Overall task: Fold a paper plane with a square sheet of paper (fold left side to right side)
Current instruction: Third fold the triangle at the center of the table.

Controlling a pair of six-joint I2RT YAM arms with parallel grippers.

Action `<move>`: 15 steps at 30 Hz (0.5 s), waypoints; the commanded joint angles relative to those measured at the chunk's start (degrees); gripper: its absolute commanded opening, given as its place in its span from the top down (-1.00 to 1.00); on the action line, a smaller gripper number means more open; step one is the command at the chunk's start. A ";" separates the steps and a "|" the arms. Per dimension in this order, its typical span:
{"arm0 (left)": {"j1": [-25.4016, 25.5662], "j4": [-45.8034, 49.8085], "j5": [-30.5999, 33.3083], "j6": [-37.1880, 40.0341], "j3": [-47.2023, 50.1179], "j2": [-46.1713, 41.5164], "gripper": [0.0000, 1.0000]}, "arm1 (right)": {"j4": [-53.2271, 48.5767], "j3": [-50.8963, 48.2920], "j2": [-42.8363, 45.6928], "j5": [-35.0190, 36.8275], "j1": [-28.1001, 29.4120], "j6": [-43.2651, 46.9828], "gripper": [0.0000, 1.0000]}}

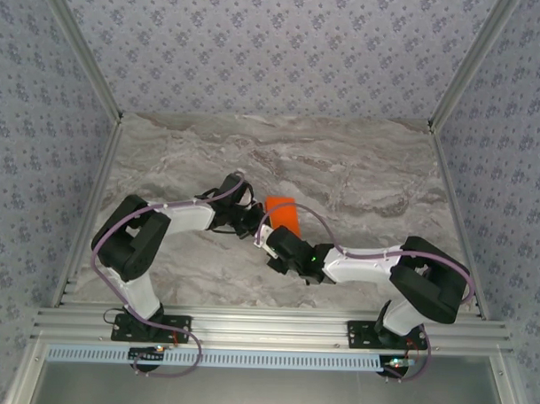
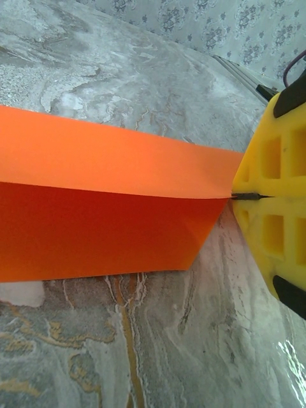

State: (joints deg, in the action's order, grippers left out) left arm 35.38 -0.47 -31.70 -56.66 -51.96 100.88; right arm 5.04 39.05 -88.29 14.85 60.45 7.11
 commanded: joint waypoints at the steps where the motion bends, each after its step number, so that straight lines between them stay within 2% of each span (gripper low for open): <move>1: 0.22 1.55 -0.55 0.71 -0.61 -2.19 1.00 | -2.31 1.29 0.96 -2.72 -0.84 -1.08 1.00; 3: -0.03 2.98 -0.38 1.73 -0.78 -2.64 0.93 | -2.62 1.18 1.43 -5.07 -1.88 -1.74 1.00; 7: -1.61 7.10 1.25 4.58 -0.65 -5.70 0.38 | -3.85 1.63 2.16 -12.68 -5.01 -2.37 1.00; 9: -2.82 9.14 1.61 6.22 -0.42 -7.65 0.18 | -4.95 2.17 2.20 -16.77 -6.46 -2.63 1.00; 12: -4.86 12.04 1.77 8.72 -0.51 -10.40 0.08 | -6.29 3.08 1.88 -21.51 -8.38 -3.22 1.00; 15: -6.51 13.36 0.94 10.65 -1.63 -11.02 0.11 | -6.60 3.56 1.70 -24.95 -10.10 -4.07 1.00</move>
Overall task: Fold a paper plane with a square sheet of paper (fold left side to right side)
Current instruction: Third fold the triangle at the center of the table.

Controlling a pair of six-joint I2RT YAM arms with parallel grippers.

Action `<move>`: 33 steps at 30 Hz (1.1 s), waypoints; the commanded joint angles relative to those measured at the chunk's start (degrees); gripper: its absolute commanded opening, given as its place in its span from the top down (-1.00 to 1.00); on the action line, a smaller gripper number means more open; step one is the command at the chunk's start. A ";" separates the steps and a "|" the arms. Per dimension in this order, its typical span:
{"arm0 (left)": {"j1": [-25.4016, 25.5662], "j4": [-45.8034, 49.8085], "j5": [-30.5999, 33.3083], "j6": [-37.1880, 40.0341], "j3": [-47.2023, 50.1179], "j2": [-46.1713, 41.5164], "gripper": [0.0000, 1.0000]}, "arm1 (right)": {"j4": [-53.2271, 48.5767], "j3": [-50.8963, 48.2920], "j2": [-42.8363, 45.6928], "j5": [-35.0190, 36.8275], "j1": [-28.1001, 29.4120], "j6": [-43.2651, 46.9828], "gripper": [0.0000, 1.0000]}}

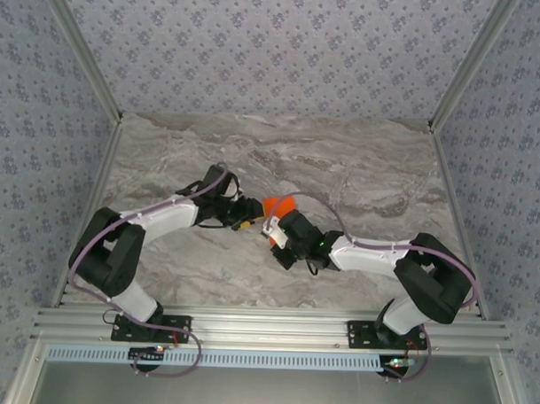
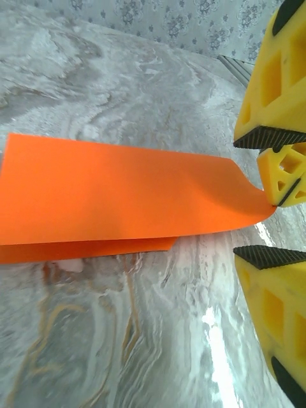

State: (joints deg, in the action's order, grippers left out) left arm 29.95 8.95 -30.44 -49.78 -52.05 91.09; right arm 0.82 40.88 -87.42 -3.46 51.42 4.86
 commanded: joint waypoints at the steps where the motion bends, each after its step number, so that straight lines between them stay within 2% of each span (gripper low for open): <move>1: -1.27 3.89 -1.09 4.50 -2.40 -0.57 0.17 | -2.48 1.98 0.78 -7.42 -1.59 -2.09 1.00; 6: -1.23 3.31 -5.14 7.40 -8.92 6.69 0.52 | -3.01 2.94 -0.62 -10.12 -2.94 -2.83 1.00; 10: -1.16 2.65 -7.79 8.59 -14.94 13.85 0.63 | -3.10 3.50 -1.95 -10.99 -3.33 -3.51 1.00; 17: -0.19 5.55 -11.71 11.41 -25.71 25.28 0.70 | -3.82 4.37 -2.97 -11.85 -4.17 -4.24 1.00; 25: 1.92 11.37 -10.66 15.42 -32.48 31.94 0.71 | -4.94 5.16 -4.05 -14.34 -5.88 -4.86 1.00; 33: 2.04 15.43 -9.38 18.55 -34.65 35.55 0.77 | -6.20 7.27 -5.47 -19.21 -10.05 -6.96 1.00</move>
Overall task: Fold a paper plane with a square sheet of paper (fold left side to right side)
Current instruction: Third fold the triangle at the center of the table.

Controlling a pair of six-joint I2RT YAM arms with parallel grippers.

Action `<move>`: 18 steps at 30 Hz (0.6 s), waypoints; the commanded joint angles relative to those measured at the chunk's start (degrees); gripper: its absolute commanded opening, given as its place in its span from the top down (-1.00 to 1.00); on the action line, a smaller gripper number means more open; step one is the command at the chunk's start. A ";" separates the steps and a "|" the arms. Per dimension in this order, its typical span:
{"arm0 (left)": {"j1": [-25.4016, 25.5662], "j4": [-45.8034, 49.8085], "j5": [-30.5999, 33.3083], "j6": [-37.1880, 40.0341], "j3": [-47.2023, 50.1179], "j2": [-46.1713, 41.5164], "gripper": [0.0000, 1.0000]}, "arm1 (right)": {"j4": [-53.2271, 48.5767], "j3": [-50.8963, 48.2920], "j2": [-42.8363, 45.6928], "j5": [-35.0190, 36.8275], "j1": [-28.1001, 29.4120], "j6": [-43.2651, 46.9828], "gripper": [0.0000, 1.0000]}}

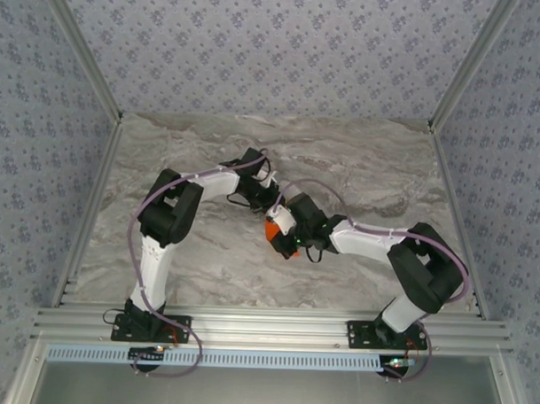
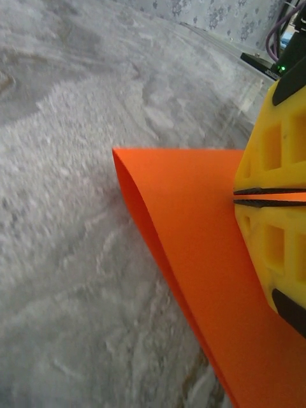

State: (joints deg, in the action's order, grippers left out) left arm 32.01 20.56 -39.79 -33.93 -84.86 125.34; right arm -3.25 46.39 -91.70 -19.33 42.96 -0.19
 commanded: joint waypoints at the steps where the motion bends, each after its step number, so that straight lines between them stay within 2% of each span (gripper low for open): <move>1: 0.01 3.99 0.05 2.91 -1.80 1.48 0.78 | -2.25 2.01 -1.48 -3.99 -2.23 -2.41 1.00; 9: 0.07 4.54 0.57 3.59 -1.11 2.00 0.81 | -4.09 3.88 -4.65 -7.80 -7.59 -4.97 1.00; 18: 0.16 4.59 0.68 3.56 -0.97 1.93 0.84 | -3.96 4.37 -5.72 -5.74 -11.07 -7.27 1.00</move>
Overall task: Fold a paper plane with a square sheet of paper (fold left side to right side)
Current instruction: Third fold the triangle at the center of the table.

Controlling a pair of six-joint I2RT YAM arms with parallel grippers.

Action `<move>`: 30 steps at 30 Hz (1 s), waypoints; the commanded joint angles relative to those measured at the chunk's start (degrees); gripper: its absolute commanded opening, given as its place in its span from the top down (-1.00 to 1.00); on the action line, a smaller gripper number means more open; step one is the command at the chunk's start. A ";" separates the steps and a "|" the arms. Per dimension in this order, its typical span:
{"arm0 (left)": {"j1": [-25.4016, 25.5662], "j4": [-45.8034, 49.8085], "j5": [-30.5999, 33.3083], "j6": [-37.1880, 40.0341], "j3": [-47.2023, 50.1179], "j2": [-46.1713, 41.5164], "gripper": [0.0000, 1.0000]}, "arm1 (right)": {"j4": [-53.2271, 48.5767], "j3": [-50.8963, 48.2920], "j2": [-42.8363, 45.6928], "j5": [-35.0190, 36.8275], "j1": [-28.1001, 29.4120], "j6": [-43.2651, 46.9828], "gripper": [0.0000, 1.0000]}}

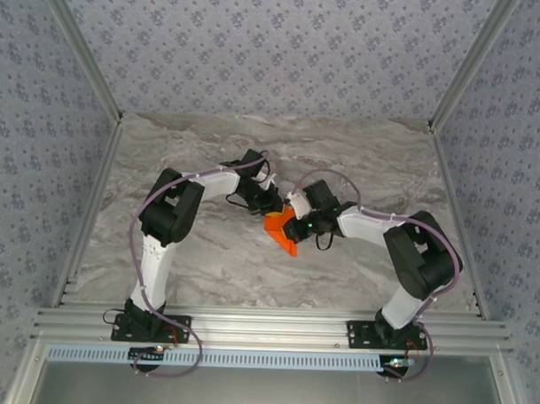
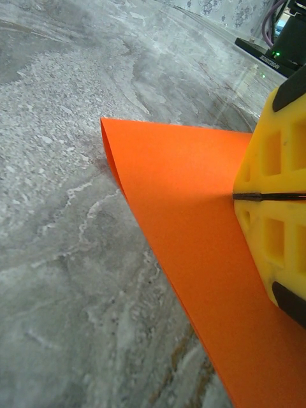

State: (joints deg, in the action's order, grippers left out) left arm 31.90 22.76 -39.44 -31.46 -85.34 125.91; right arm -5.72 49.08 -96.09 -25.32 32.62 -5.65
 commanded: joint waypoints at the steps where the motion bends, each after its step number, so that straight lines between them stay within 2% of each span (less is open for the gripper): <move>1: 0.36 2.38 0.37 1.05 -0.45 1.34 0.84 | -1.57 1.85 -1.51 0.60 -0.88 -1.97 1.00; 30: 0.39 2.90 0.42 1.40 -0.64 1.27 0.84 | -2.43 2.96 -4.94 3.96 -2.52 -2.27 1.00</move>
State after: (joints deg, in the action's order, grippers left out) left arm 31.90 22.81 -39.44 -31.05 -85.36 125.91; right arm -6.00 50.85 -99.68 -22.26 30.48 -7.77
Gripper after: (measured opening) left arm 0.078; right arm 0.027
